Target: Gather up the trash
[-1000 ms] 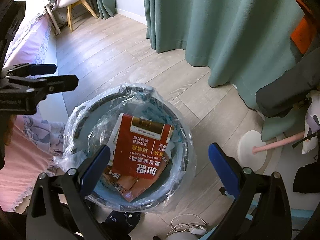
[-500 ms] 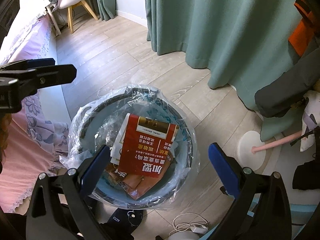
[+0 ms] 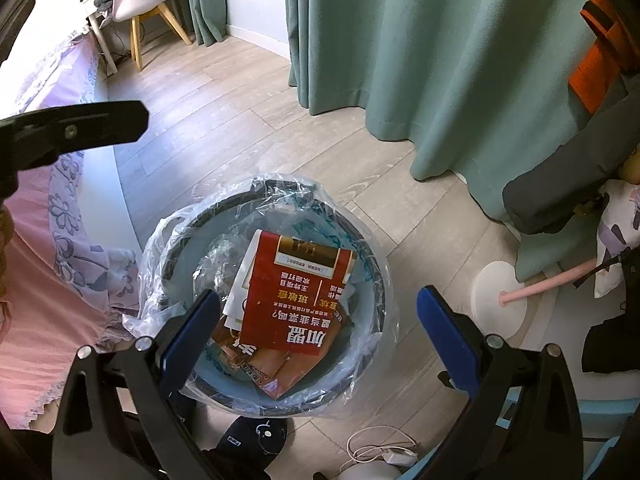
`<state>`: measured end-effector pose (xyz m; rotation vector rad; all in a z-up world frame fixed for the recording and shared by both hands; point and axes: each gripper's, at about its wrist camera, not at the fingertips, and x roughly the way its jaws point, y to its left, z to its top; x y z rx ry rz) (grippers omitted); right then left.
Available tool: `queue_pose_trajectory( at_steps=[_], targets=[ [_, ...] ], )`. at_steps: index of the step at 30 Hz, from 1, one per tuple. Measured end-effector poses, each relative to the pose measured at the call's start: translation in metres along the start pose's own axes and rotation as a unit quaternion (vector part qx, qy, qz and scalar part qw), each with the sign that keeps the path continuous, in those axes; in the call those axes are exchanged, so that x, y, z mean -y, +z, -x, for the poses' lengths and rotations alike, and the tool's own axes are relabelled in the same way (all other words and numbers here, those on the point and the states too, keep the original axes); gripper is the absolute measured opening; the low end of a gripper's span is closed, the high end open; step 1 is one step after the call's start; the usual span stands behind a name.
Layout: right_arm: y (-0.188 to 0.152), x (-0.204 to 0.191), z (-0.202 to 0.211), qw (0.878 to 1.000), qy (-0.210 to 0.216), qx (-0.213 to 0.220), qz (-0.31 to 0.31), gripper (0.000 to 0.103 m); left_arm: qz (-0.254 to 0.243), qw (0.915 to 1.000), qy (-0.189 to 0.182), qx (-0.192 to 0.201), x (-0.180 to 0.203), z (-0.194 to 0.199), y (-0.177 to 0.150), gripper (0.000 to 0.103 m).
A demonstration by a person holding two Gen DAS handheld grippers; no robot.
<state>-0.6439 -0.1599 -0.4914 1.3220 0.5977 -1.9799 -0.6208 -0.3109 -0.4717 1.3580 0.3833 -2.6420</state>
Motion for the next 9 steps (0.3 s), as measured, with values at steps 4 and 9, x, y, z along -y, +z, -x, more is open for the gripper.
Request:
queue_pose_trajectory(
  at_steps=[4,9],
  targets=[
    [0.0017,-0.0007,0.0022,1.000,-0.001,0.002,-0.002,0.096,-0.003,0.9999,0.012,-0.005,-0.0008,0.0025,0.0023,0.097],
    [0.0027,-0.0024,0.0042,1.000,-0.003,0.001,-0.003,0.096,-0.004,0.9997,0.025,-0.007,-0.0021,0.0065,0.0048,0.097]
  ],
)
